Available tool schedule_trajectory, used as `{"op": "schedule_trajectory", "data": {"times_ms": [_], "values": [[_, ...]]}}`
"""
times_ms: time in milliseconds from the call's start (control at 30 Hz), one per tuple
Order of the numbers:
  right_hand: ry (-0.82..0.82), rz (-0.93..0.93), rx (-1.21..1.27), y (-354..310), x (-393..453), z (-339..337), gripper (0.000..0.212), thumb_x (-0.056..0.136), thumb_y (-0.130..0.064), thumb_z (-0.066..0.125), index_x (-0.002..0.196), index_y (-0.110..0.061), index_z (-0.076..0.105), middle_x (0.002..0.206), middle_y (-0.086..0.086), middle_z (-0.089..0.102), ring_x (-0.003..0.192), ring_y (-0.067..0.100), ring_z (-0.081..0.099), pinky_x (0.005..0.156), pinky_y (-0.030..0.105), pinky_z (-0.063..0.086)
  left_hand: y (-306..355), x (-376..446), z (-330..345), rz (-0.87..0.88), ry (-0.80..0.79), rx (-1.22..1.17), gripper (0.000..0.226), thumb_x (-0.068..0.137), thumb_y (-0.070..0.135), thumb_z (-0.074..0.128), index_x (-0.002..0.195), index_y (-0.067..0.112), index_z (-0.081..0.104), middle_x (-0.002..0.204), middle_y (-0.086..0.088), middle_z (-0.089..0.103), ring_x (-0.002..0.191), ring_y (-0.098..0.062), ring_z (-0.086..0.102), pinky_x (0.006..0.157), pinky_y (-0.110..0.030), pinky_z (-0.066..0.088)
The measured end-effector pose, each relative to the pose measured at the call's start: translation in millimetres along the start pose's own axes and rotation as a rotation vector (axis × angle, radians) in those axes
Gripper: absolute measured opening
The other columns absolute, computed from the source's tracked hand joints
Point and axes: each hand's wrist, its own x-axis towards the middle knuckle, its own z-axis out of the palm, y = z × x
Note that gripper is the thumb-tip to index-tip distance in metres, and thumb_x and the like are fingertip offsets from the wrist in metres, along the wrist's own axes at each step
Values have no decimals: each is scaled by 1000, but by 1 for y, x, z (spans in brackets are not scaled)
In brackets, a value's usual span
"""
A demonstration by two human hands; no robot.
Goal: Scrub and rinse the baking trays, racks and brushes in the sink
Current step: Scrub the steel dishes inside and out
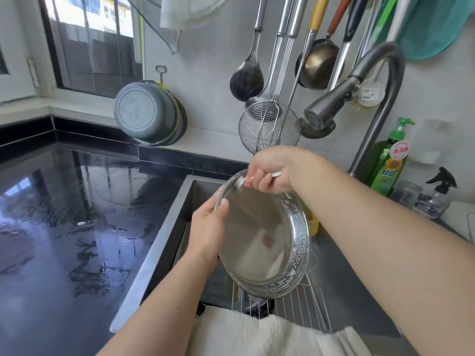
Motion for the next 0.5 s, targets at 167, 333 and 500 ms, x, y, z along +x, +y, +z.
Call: {"op": "schedule_trajectory", "data": {"times_ms": [167, 333, 500], "values": [[-116, -12, -240, 6, -4, 6, 24, 104, 1, 32, 90, 1, 51, 66, 1, 42, 32, 2, 30, 27, 13, 21, -1, 0, -1, 53, -47, 46, 33, 109, 18, 50, 127, 32, 74, 122, 7, 76, 124, -16, 66, 114, -46, 47], [40, -49, 207, -5, -10, -22, 23, 102, 2, 29, 88, -2, 46, 69, 0, 37, 29, 2, 31, 27, 13, 23, -4, 2, 0, -5, -92, 3, 45, 108, 8, 44, 138, 34, 66, 131, 2, 72, 128, -22, 64, 113, -54, 46], [-124, -98, -394, 16, -15, 10, 18, 101, 3, 41, 86, -3, 50, 71, 4, 48, 36, 1, 30, 28, 12, 21, 0, 1, -1, -7, -43, -24, 37, 111, 42, 45, 123, 25, 75, 117, -6, 77, 118, -32, 69, 107, -55, 52]]}}
